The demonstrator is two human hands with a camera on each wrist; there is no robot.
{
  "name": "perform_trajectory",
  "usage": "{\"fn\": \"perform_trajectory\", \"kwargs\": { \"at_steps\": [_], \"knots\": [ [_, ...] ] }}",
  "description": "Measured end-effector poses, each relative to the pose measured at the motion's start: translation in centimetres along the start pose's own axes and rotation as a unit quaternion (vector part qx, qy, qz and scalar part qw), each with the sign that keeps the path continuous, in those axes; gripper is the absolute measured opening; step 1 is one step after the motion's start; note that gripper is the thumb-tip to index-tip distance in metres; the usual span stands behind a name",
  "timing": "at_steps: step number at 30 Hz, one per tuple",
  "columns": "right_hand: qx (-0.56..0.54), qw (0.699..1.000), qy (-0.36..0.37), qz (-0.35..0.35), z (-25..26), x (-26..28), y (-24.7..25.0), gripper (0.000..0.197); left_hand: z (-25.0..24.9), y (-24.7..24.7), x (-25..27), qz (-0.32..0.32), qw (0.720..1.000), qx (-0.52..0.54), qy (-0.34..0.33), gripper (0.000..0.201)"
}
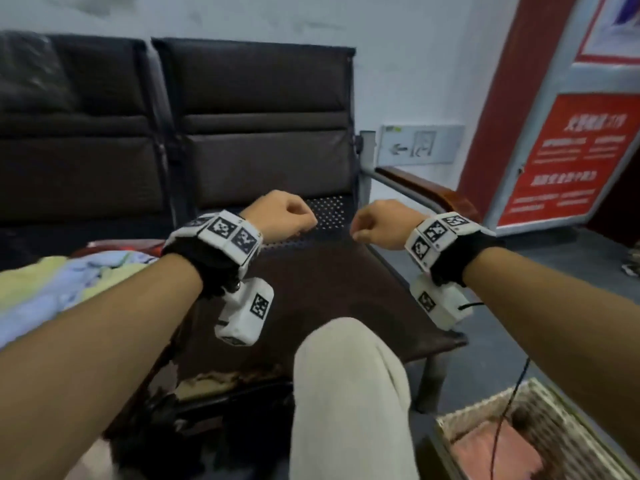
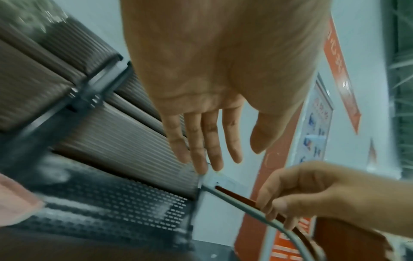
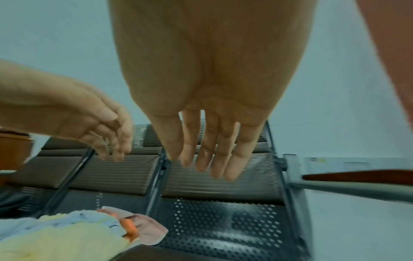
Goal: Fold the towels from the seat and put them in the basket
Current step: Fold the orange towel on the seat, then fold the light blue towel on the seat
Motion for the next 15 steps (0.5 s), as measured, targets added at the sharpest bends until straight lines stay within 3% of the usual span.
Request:
{"fn": "perform_trajectory", "kwargs": {
  "at_steps": [6,8,11,15],
  "knots": [
    [-0.018,0.993,0.104,0.059,10.3,-8.1,-3.9,0.017,12.6,6.2,4.5,-0.012,0.989,-0.125,0.081,0.006],
    [-0.022,0.988,0.132,0.076,13.5,-10.4,-6.1,0.017,17.6,7.4,6.3,-0.007,0.983,-0.127,0.131,0.017],
    [-0.040,0.980,0.170,0.094,17.8,-12.9,-9.9,0.018,23.8,8.9,8.9,0.051,0.961,-0.156,0.222,0.032],
    [-0.063,0.965,0.218,0.135,22.7,-14.9,-15.6,0.018,29.7,10.3,11.3,0.084,0.928,-0.231,0.281,0.045]
  ]
}}
Point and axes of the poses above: each hand's wrist, its own x-axis away from the middle knuckle, its own y-axis out of the back of the hand, z = x × y, the point moved 3 cm from there along -x, towards the middle knuckle, and after that the axes turned 1 degree about -x, right-handed, at the moved point
